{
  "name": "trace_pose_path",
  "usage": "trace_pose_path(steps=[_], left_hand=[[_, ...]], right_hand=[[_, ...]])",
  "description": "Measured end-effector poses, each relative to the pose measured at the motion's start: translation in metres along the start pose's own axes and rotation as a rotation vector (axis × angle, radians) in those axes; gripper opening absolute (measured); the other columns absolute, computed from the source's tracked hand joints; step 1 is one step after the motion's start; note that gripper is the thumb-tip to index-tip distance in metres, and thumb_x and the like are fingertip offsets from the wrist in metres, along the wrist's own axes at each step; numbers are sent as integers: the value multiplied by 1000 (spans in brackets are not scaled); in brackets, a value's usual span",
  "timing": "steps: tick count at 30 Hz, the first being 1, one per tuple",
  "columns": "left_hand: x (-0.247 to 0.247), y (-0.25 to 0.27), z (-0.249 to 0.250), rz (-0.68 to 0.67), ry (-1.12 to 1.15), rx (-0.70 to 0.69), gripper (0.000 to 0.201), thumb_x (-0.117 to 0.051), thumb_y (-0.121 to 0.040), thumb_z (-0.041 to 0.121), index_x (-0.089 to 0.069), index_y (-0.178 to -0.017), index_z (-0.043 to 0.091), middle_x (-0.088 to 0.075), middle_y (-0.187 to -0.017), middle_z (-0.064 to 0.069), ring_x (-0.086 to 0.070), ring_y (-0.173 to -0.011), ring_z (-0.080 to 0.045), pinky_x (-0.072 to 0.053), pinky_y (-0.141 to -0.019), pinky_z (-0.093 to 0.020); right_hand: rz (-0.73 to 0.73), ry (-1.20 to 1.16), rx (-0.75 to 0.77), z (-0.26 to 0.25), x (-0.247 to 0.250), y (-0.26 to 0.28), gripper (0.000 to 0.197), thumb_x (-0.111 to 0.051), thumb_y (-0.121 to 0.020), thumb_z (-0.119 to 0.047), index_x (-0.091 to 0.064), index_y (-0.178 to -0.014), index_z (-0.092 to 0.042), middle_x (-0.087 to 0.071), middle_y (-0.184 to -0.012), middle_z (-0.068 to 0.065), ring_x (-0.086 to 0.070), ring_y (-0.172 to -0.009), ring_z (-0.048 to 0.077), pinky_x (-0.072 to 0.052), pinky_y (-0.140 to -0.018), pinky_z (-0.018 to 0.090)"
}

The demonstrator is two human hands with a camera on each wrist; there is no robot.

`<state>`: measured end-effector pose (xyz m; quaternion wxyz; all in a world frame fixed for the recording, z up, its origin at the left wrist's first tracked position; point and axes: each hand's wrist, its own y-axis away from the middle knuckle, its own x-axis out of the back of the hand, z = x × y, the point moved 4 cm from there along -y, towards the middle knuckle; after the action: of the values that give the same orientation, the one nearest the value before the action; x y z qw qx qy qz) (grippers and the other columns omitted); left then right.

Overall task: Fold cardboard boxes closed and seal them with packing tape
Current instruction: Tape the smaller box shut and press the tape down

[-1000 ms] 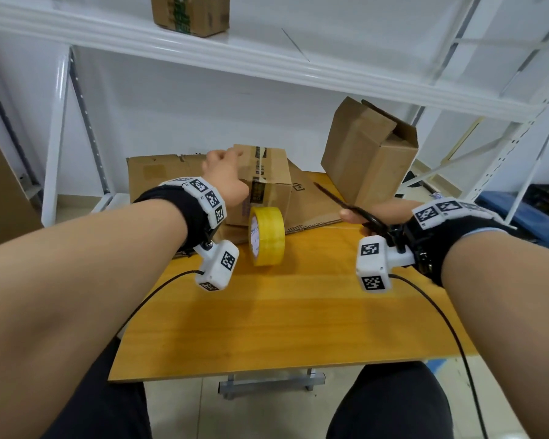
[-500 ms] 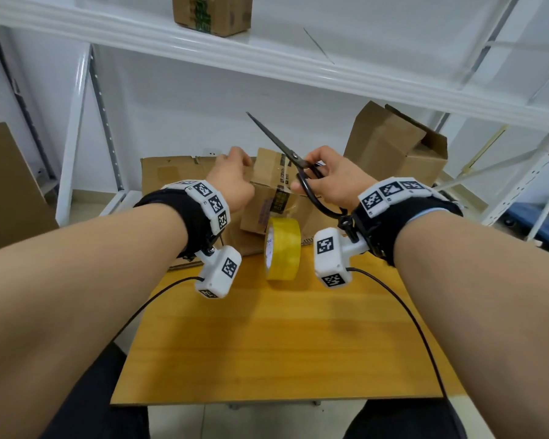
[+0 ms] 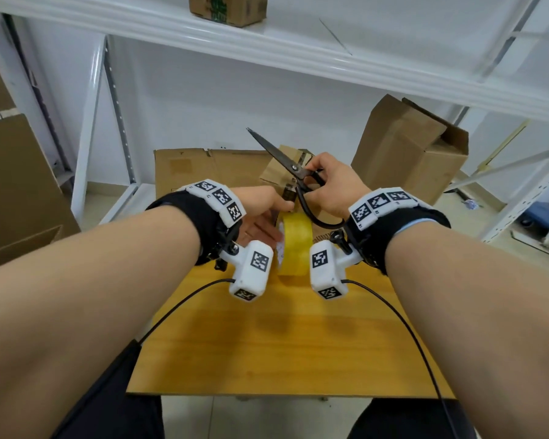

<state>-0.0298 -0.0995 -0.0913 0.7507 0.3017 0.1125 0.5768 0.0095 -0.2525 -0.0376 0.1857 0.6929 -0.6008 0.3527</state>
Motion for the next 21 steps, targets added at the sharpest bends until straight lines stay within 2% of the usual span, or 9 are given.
trace_pose_path(steps=[1, 3, 5, 7, 10, 14, 16, 18, 21], left_hand=[[-5, -1, 0, -10, 30, -7, 57, -62, -88, 47, -61, -126, 4, -73, -109, -15, -69, -102, -32, -52, -90, -42], [-13, -3, 2, -33, 108, -26, 46, -60, -92, 39, -65, -119, 2, -71, -113, -16, -67, -105, -34, -50, -93, -44], [-17, -1, 5, -44, 185, -34, 32, -57, -95, 28, -67, -107, 1, -71, -107, -16, -67, -97, -35, -51, -93, -46], [-18, 0, 7, -58, 218, -40, 24, -55, -96, 22, -66, -101, 1, -70, -99, -17, -66, -86, -33, -53, -82, -43], [-20, 3, 10, -56, 206, -49, 19, -54, -96, 15, -63, -103, 1, -68, -94, -16, -65, -79, -31, -53, -78, -41], [-18, 4, 10, -54, 228, -60, 28, -56, -92, 12, -64, -115, -1, -69, -99, -17, -66, -83, -33, -55, -82, -43], [-16, 6, 9, -64, 249, -59, 27, -54, -92, 13, -64, -112, -1, -70, -96, -18, -66, -82, -33, -54, -84, -44], [-15, 7, 8, -71, 290, -62, 24, -51, -93, 11, -62, -109, -2, -70, -88, -19, -67, -76, -32, -56, -77, -43], [-18, 6, 6, -100, 362, -64, 29, -49, -94, 10, -57, -117, -6, -69, -89, -23, -70, -72, -37, -59, -69, -45]], right_hand=[[13, 16, -6, -1, 1, 1, 37, -79, -79, -4, -56, -101, -23, -68, -94, -6, -66, -88, 10, -53, -83, 23], [34, 53, -15, -3, 3, 3, 37, -80, -78, -7, -58, -104, -20, -70, -99, -2, -67, -91, 14, -55, -86, 28], [61, 96, -16, -4, 3, 2, 36, -77, -78, -8, -59, -107, -19, -71, -101, 0, -67, -94, 18, -56, -88, 34], [89, 150, 1, -6, 3, 0, 32, -70, -81, -7, -56, -106, -21, -70, -97, -1, -67, -93, 21, -57, -85, 37], [83, 208, 39, -14, 3, -2, 33, -68, -81, -8, -53, -107, -24, -67, -96, 0, -65, -88, 23, -56, -76, 35], [-3, 242, 48, -19, -5, -2, 43, -76, -77, -11, -53, -111, -24, -66, -103, 2, -65, -92, 25, -57, -84, 39], [6, 242, 47, -17, -6, -2, 45, -78, -76, -12, -52, -109, -25, -66, -101, 2, -65, -91, 25, -58, -84, 40], [23, 235, 45, -15, -5, -2, 45, -79, -75, -13, -52, -109, -25, -66, -99, 1, -65, -90, 24, -58, -82, 39], [40, 241, 41, -13, -2, -1, 43, -76, -75, -12, -52, -109, -26, -67, -99, 1, -65, -91, 25, -57, -84, 41]])
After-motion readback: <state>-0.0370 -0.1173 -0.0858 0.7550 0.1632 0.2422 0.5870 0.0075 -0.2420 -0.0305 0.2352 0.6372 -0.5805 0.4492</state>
